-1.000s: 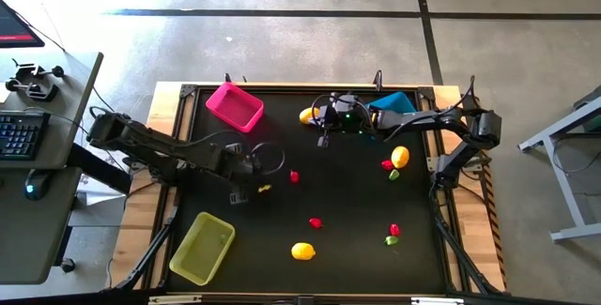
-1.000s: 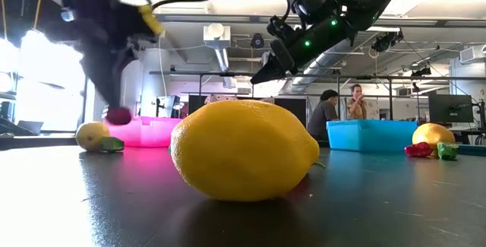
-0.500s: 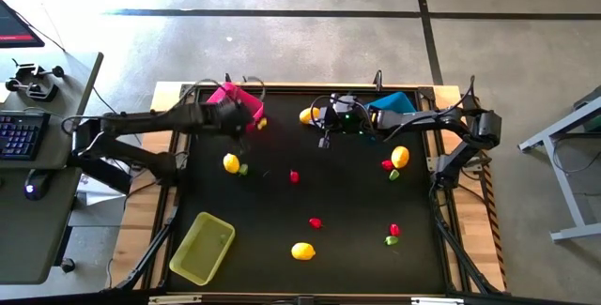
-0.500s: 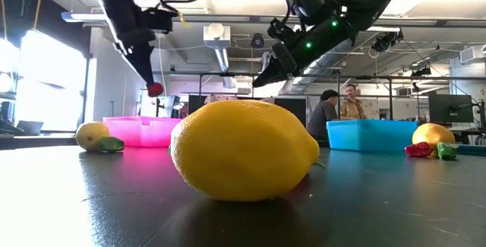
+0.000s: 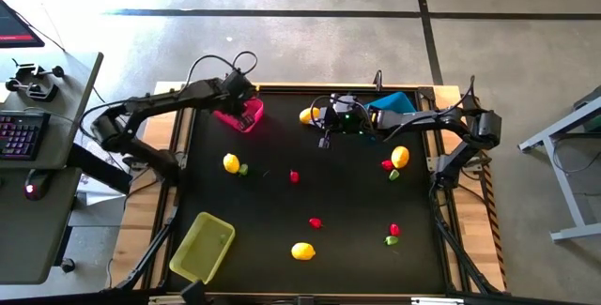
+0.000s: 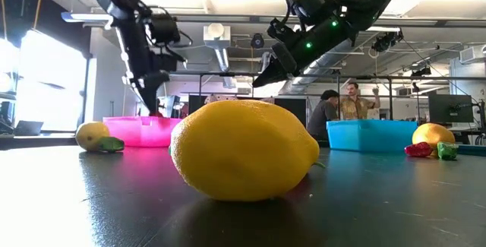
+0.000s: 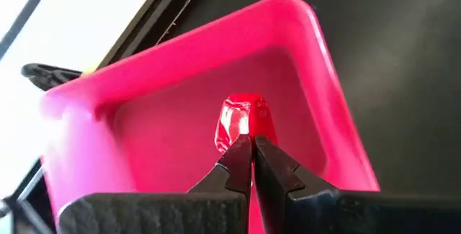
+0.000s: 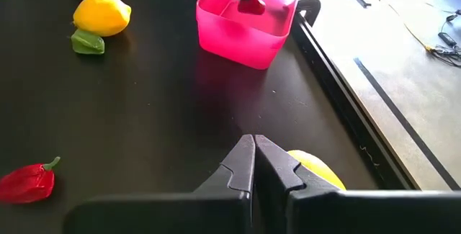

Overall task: Sort produce into baskets
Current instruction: Put the red bell pepper into the red bin, then put the green bell pepper into the yellow bin

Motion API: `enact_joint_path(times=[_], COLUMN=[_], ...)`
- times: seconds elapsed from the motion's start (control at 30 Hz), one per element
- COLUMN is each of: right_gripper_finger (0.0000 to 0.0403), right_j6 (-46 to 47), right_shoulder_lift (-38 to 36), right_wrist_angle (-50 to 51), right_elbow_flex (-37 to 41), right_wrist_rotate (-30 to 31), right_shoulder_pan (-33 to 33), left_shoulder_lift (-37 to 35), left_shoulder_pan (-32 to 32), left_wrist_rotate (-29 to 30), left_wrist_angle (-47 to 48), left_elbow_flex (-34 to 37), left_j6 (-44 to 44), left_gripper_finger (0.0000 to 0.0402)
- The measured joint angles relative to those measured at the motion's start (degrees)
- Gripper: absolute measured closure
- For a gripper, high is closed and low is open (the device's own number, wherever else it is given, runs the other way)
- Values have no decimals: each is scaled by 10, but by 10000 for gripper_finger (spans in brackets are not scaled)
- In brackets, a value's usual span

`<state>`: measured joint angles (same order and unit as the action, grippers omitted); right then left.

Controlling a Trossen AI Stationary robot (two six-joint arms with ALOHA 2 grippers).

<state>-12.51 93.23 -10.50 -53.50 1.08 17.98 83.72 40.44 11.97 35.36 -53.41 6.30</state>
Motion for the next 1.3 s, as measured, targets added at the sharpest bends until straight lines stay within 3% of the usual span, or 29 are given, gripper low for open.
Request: enact_joint_path(times=[0.37, 0.63, 0.97, 1.1, 1.3], right_gripper_finger=[403, 403, 403, 403, 403], right_j6=[0, -4, -6, -6, -6], right_shoulder_lift=[0, 0, 0, 0, 0], right_wrist_angle=[0, 0, 4, 4, 3], right_elbow_flex=[0, 0, 0, 0, 0], right_wrist_rotate=[1, 1, 1, 0, -1], right_shoulder_pan=[0, 0, 0, 0, 0], left_shoulder_lift=[76, 100, 54, 28, -51], left_shoulder_pan=[12, 11, -6, -22, -45], left_wrist_rotate=[-28, -30, -29, -29, -12], left_wrist_angle=[-90, -98, -111, -183, -309], left_elbow_flex=[0, 0, 3, 38, 108], left_j6=[15, 5, 15, 18, 11], left_gripper_finger=[402, 399, 329, 315, 326])
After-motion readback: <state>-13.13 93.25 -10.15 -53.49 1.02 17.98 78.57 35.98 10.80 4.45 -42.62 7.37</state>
